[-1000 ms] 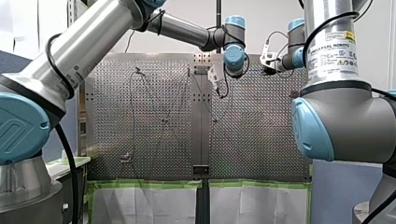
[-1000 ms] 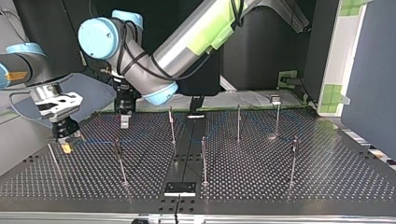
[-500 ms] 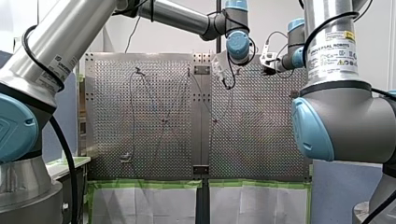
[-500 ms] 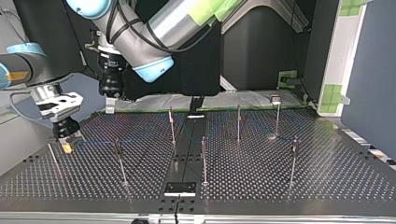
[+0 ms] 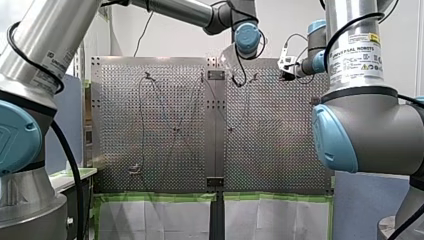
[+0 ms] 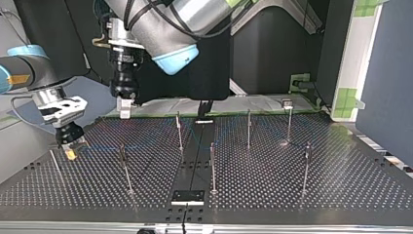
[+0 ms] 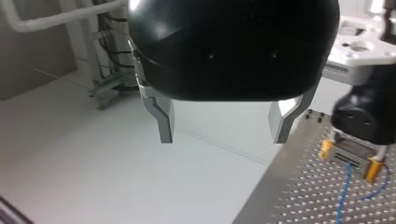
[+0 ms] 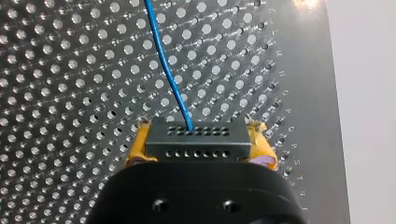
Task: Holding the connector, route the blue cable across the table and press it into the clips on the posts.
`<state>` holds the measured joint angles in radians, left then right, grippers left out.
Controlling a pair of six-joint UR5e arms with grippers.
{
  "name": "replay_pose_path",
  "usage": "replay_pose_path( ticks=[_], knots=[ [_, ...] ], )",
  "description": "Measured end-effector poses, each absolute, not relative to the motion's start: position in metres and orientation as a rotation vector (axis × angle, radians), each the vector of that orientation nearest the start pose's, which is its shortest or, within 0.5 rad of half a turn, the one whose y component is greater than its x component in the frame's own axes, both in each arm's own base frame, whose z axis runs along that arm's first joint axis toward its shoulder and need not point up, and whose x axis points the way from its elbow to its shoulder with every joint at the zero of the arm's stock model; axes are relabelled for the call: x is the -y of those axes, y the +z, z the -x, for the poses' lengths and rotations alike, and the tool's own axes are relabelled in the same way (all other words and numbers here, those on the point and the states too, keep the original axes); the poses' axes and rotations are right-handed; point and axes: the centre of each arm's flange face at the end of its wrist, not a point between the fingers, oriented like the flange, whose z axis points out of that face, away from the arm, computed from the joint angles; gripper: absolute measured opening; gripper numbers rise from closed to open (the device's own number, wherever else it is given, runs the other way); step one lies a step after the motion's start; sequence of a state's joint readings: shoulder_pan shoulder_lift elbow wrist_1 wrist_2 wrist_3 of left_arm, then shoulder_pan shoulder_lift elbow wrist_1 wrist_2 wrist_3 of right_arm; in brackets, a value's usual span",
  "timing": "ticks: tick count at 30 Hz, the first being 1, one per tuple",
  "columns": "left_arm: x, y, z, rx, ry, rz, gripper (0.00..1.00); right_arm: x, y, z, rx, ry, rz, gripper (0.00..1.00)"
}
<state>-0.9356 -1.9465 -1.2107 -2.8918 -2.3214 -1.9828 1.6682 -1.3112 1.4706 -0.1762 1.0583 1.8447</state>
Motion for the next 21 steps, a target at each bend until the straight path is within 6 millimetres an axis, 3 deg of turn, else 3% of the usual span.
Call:
replay_pose_path(
  ticks=[21],
  knots=[
    [0.506, 0.512, -0.296, -1.243, -0.803, 0.407, 1.00, 0.564, 0.413, -0.238, -1.510, -2.507, 2.150, 0.00]
  ],
)
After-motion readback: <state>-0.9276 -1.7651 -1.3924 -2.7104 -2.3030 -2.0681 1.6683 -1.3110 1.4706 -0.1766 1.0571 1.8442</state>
